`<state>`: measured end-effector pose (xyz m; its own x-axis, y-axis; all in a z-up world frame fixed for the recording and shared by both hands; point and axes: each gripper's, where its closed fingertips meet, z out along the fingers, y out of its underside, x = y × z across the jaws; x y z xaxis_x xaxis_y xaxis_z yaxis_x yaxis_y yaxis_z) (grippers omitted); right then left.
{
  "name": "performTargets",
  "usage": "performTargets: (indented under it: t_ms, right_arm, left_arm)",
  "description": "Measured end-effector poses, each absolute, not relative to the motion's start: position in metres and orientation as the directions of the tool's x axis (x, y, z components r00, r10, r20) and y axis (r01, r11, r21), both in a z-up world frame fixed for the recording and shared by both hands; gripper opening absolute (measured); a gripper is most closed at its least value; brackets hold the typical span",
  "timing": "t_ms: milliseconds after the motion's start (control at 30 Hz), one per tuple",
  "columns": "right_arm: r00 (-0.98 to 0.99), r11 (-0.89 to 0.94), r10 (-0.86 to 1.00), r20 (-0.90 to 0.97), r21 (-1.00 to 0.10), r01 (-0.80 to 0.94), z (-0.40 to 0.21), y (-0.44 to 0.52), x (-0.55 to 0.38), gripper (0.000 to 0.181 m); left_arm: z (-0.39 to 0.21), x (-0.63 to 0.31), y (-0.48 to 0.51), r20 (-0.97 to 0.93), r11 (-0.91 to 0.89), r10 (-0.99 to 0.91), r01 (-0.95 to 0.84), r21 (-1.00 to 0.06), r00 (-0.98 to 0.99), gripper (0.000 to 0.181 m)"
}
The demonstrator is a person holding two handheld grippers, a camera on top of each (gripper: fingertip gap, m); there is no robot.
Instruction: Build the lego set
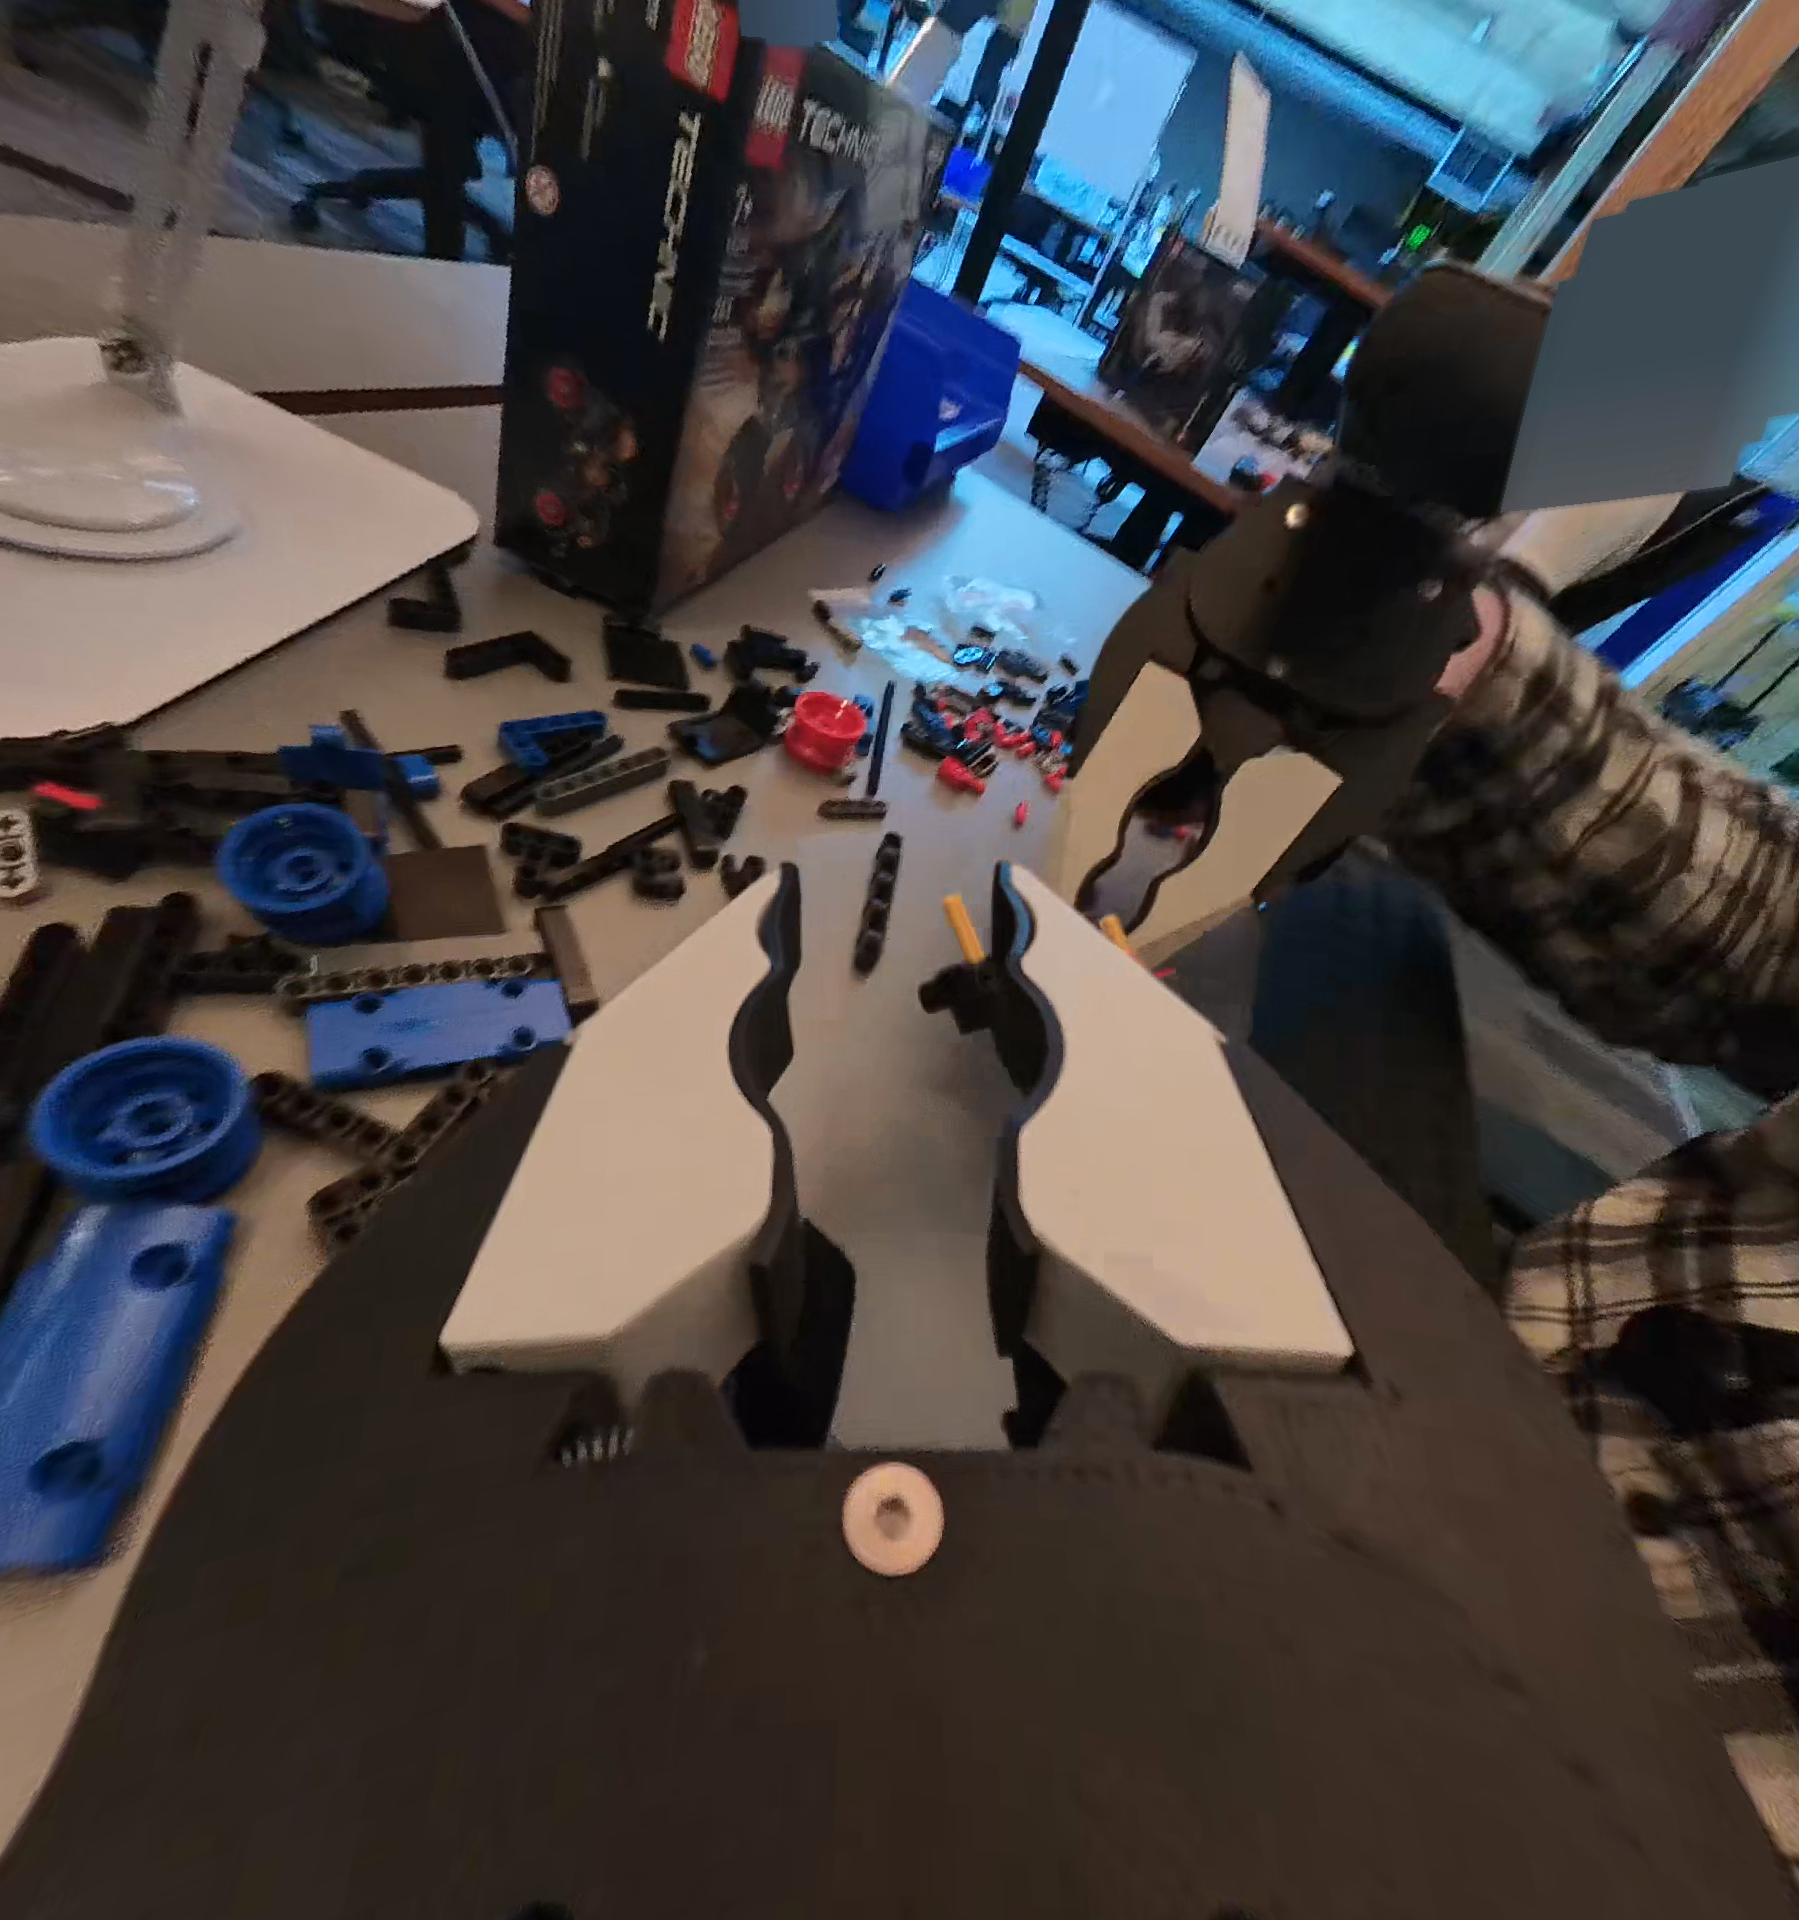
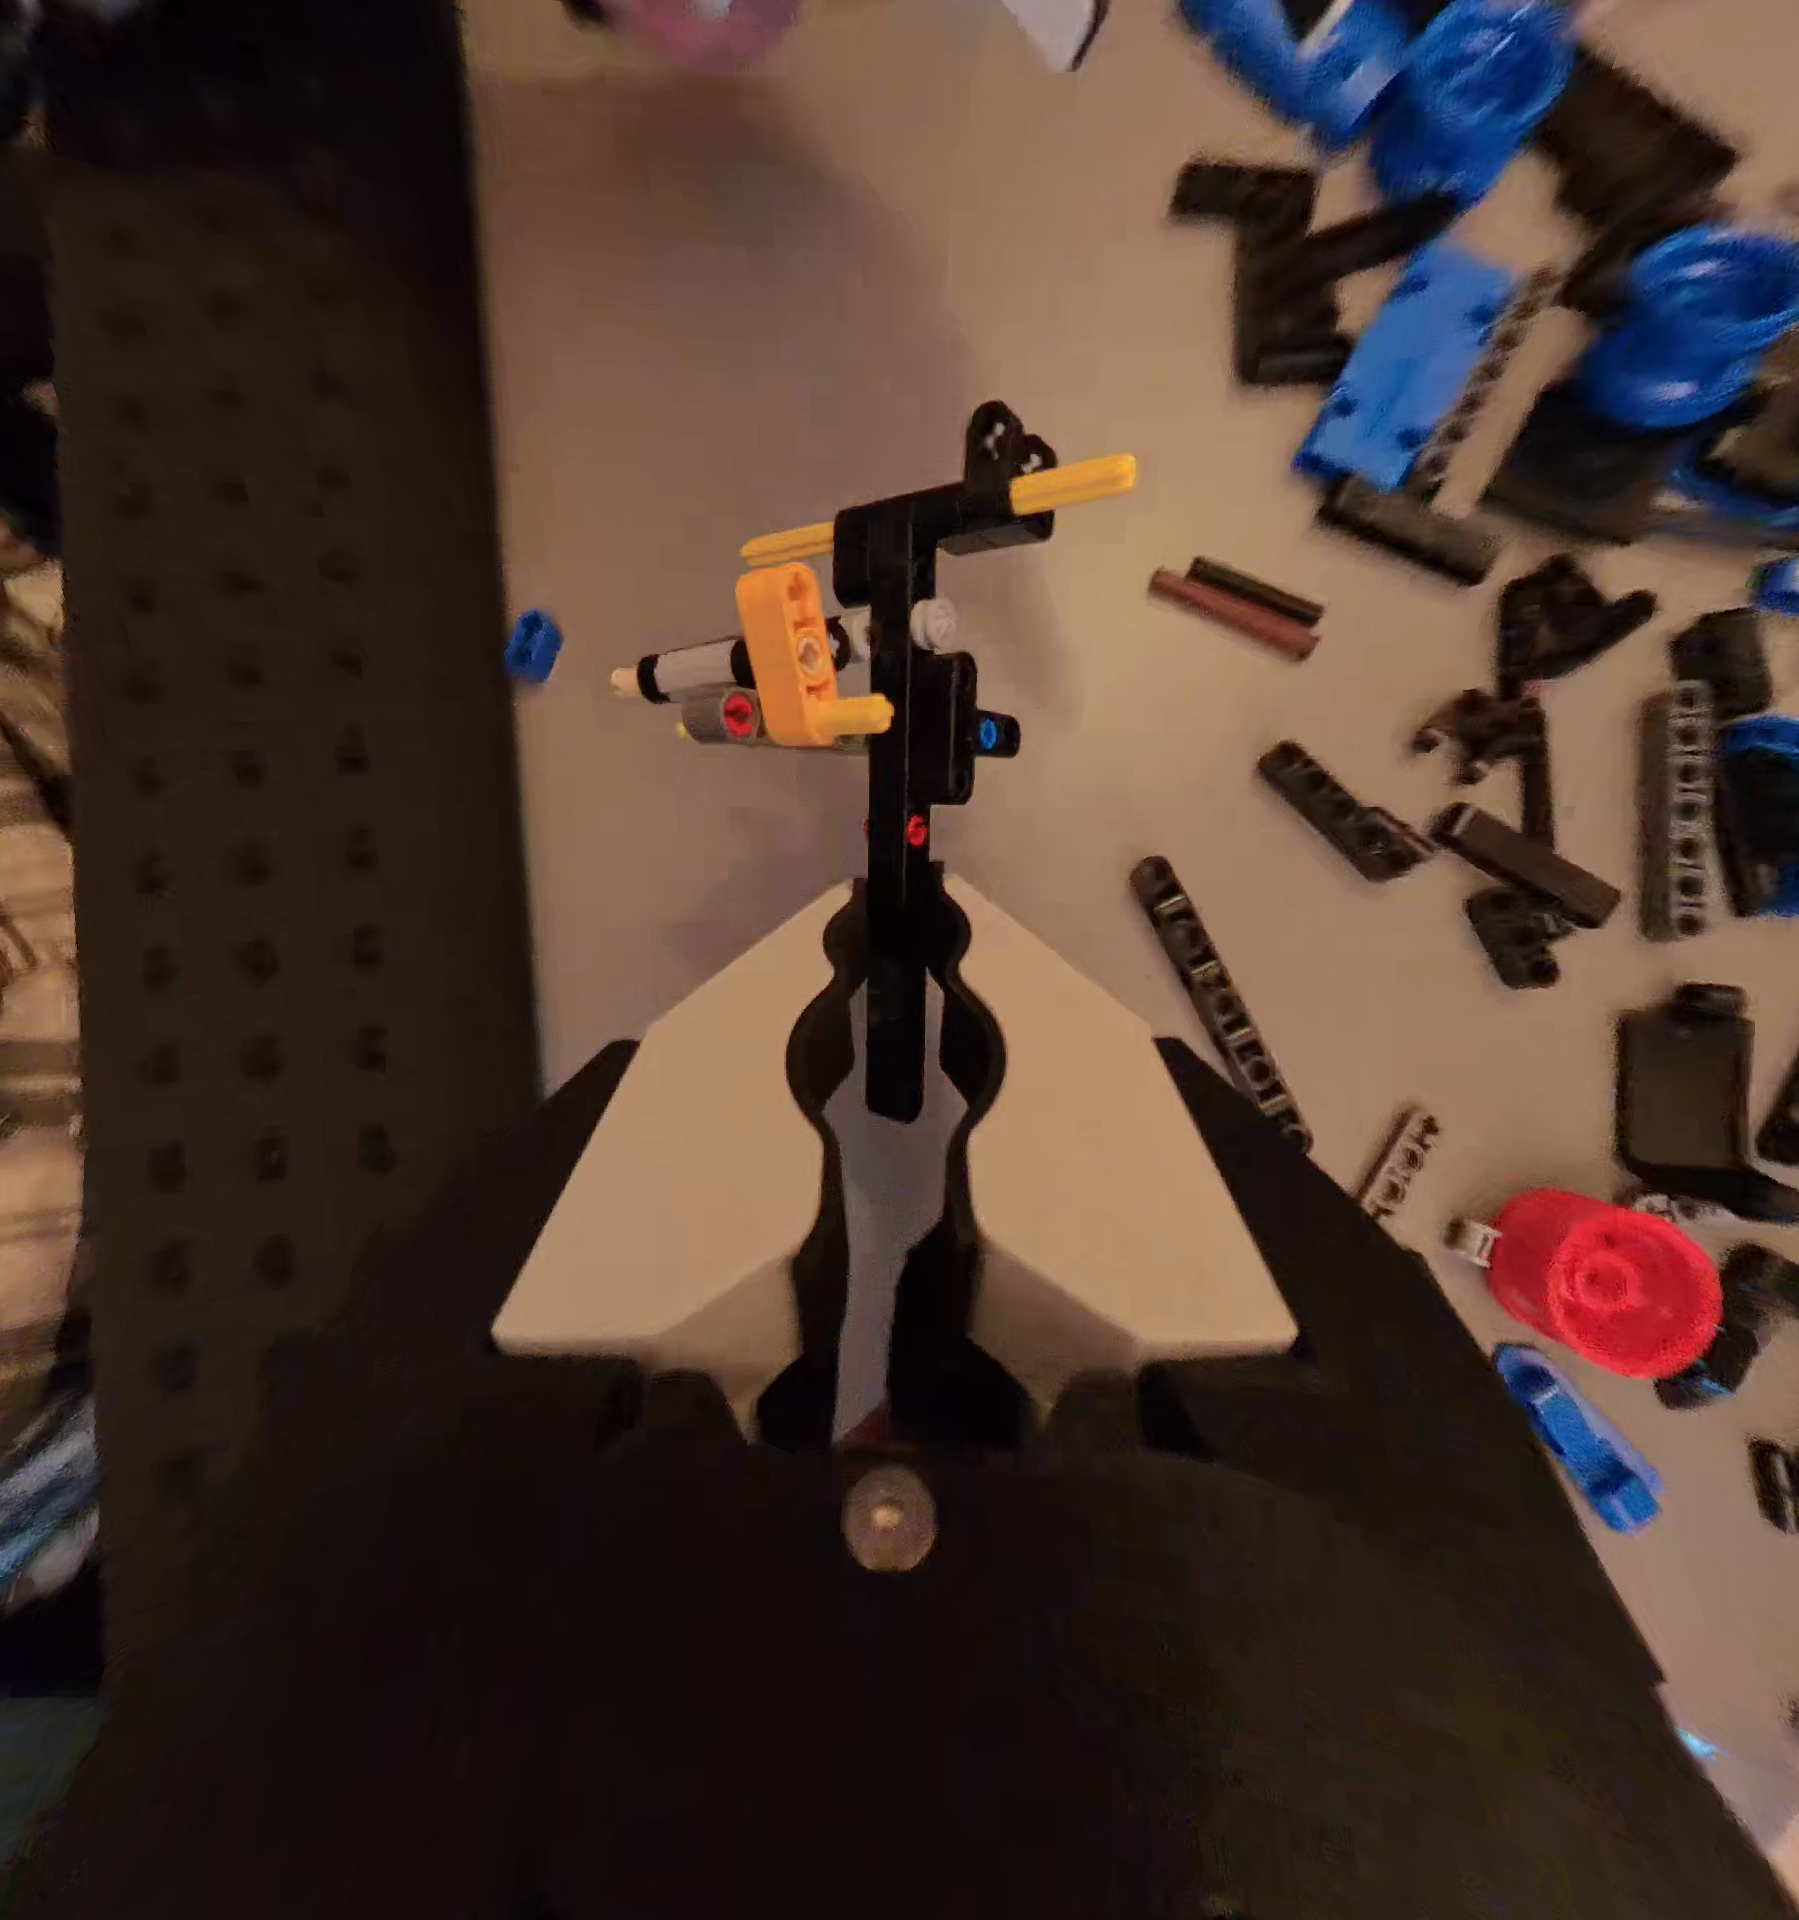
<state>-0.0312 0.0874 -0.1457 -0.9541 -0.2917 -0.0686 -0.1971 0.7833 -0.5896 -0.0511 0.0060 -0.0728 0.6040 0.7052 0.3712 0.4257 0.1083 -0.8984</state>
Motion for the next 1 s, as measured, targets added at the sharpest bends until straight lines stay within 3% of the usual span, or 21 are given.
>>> performTargets:
  t_ms: [167, 267, 633, 833, 1000]
  right_arm:
    - [-0.907, 0.84, -0.403, -0.123, -0.442, -0.314, -0.167, 0.088, -0.024, 0.009]
    - [-0.916, 0.847, -0.394, -0.072, -0.415, -0.332, -0.168, 0.082, -0.034, 0.026]
    - [-0.964, 0.799, -0.246, 0.099, -0.542, -0.259, -0.121, 0.106, -0.079, 0.031]
    - [-0.947, 0.654, -0.071, 0.314, -0.702, -0.282, -0.032, 0.09, -0.136, 0.041]
    - [-0.858, 0.54, 0.096, 0.504, -0.751, -0.381, 0.06, 0.054, -0.214, 0.05]
  left_arm:
    - [-0.088, -0.052, 0.009, 0.353, 0.055, 0.723, 0.46, -0.886, 0.594, 0.033]
    - [-0.105, -0.052, 0.009, 0.339, 0.002, 0.742, 0.503, -0.864, 0.579, 0.033]
    - [-0.095, -0.059, -0.004, 0.244, -0.023, 0.799, 0.434, -0.901, 0.55, 0.029]
    - [-0.065, -0.078, -0.027, 0.014, -0.173, 0.87, 0.331, -0.928, 0.493, 0.033]
    - [-0.006, -0.129, -0.057, -0.25, -0.355, 0.878, 0.205, -0.912, 0.409, 0.036]
